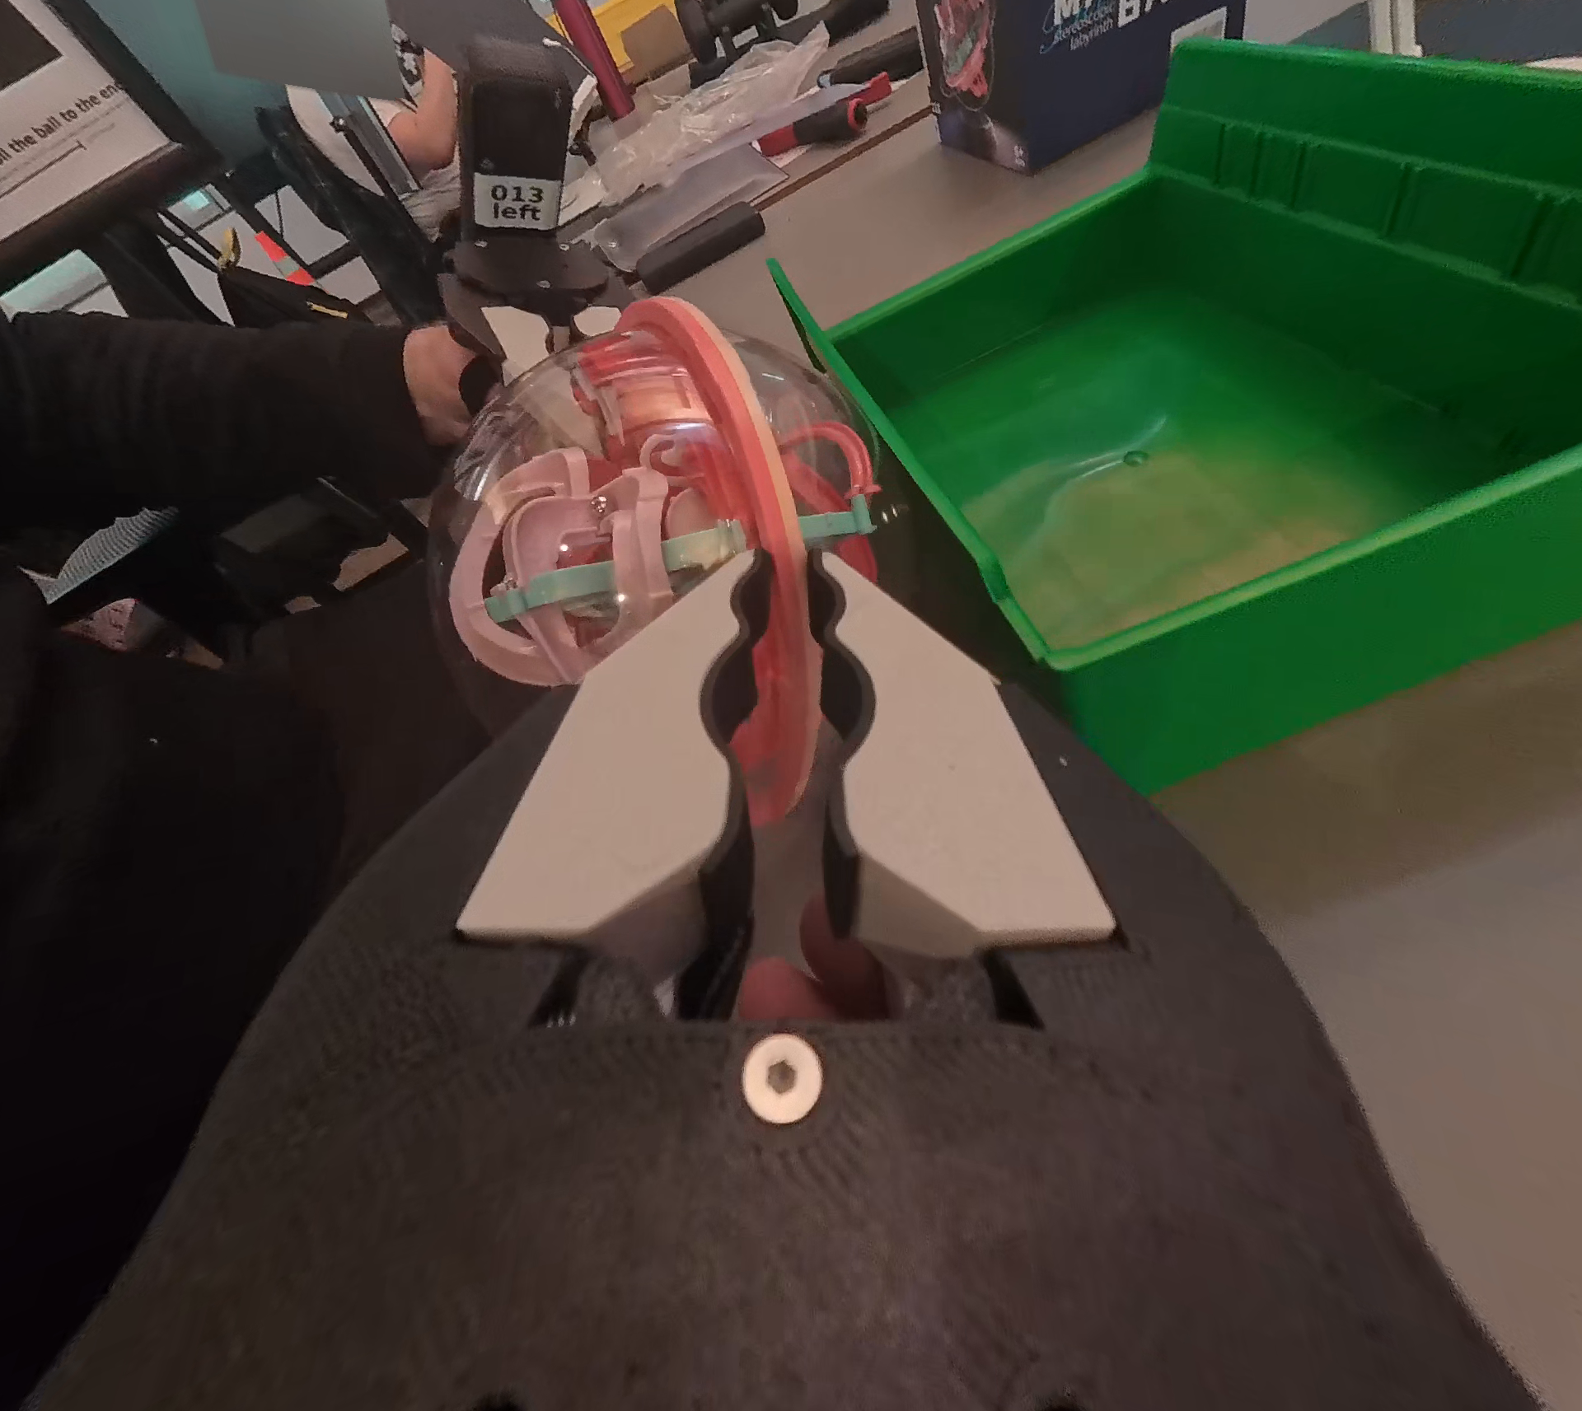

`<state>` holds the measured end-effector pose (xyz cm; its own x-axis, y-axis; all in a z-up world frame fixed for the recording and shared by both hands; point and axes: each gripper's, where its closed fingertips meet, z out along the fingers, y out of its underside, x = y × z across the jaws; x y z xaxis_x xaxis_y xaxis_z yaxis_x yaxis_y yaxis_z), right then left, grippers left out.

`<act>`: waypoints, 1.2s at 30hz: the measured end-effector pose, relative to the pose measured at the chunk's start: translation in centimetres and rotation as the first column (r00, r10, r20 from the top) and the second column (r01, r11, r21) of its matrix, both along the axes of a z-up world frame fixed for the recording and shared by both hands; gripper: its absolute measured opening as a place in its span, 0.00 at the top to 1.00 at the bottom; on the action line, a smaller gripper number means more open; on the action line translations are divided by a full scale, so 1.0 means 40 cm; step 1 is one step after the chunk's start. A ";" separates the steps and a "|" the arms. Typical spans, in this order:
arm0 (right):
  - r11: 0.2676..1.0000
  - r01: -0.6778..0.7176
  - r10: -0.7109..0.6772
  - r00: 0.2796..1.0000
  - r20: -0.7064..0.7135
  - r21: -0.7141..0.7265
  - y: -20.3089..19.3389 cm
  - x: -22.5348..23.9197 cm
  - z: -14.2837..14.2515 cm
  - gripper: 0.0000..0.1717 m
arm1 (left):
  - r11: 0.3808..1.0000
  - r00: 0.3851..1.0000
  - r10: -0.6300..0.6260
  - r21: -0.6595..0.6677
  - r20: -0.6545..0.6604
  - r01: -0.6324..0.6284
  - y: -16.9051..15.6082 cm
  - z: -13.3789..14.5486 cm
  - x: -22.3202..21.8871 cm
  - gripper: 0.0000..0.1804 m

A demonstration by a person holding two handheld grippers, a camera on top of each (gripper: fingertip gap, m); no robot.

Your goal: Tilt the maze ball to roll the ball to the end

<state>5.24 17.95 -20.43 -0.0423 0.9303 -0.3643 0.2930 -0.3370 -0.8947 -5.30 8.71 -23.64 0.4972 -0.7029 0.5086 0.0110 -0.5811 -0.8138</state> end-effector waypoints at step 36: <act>0.973 0.072 -0.056 0.995 0.077 -0.221 -0.048 0.039 -0.117 0.97 | 0.988 0.987 0.084 -0.141 0.137 -0.064 0.097 0.082 -0.022 0.96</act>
<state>6.78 16.04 -25.12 0.0476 0.8251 -0.5630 0.3231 -0.5460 -0.7729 -6.16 12.60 -20.35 0.4607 -0.5864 0.6663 0.1682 -0.6794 -0.7142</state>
